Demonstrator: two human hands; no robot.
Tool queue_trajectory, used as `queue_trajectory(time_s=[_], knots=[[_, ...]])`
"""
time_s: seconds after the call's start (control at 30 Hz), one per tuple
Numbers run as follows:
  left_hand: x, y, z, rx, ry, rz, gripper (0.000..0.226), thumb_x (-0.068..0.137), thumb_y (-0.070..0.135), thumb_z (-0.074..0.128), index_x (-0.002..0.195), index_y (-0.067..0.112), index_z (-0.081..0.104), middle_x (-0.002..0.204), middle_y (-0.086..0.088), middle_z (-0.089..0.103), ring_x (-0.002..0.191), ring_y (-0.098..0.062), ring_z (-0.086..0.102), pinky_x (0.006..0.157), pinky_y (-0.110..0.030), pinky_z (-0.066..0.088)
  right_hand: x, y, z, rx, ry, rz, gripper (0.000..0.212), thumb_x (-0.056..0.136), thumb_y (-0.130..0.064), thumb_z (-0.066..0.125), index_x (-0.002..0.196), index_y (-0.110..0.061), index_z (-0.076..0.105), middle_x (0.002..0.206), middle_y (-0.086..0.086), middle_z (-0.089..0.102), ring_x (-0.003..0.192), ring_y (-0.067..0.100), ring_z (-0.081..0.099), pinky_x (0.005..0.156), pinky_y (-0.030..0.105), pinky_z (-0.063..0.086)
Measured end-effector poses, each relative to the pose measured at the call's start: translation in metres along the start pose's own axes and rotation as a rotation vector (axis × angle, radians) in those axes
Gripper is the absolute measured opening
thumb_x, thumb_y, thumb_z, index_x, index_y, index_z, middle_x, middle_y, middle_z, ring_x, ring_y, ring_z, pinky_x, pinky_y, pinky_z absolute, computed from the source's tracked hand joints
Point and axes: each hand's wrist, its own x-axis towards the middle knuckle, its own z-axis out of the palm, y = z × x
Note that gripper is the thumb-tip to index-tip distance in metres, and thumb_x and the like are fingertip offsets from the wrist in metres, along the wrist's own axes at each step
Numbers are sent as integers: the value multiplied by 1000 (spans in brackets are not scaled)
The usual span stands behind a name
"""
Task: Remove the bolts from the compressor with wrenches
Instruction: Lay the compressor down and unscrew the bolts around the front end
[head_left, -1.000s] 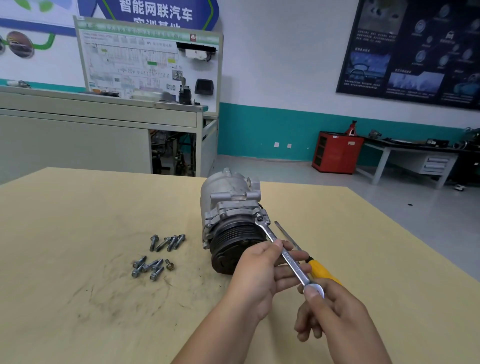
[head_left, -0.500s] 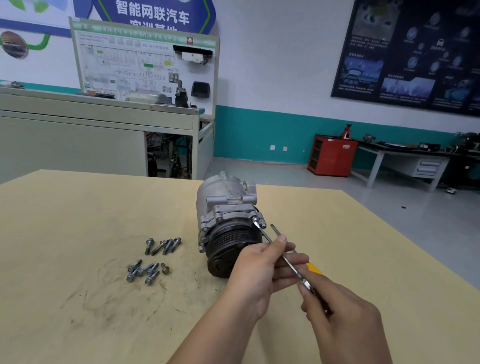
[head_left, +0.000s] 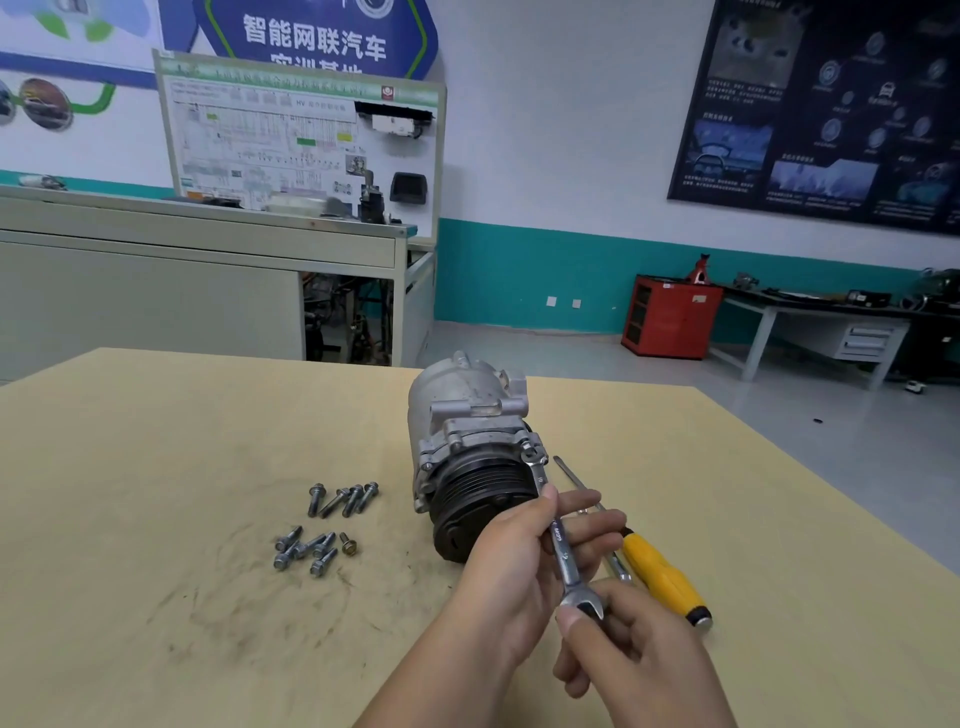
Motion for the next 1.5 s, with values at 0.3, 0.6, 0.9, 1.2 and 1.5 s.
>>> queue_trajectory(time_s=[0.3,0.6,0.9,1.2,1.5], knots=[[1,-2,-7,153,31,29,25,94,29,53,95,8,65,73,-7,72,60,-15,67,63,-25,50,2,19,11,-103,86,-1,27,83,-2,59,71,-27,62,60,-5,69,52,11,65,61,17,49],[5,-7,0,372,97,125,27,98,20,47,86,5,65,78,-6,75,53,-7,62,54,-14,49,3,31,3,-265,402,-189,43,72,7,67,65,-35,71,51,-1,58,45,18,50,53,19,43],[2,-7,4,175,30,101,29,100,20,40,93,4,64,90,-10,75,61,-9,65,55,-20,49,8,7,-18,346,-24,164,33,93,-1,50,66,-1,68,50,25,55,34,26,47,47,28,35],[0,-8,9,164,33,77,31,100,19,40,98,0,64,90,-12,75,57,-12,65,49,-19,47,7,12,-20,359,75,39,35,89,4,53,58,-1,67,41,21,47,30,23,42,41,29,34],[4,-9,13,208,35,69,29,100,23,41,92,6,64,89,-9,75,63,-14,68,65,-28,52,17,16,-29,509,87,43,36,90,6,47,58,5,64,38,18,41,28,21,37,30,21,33]])
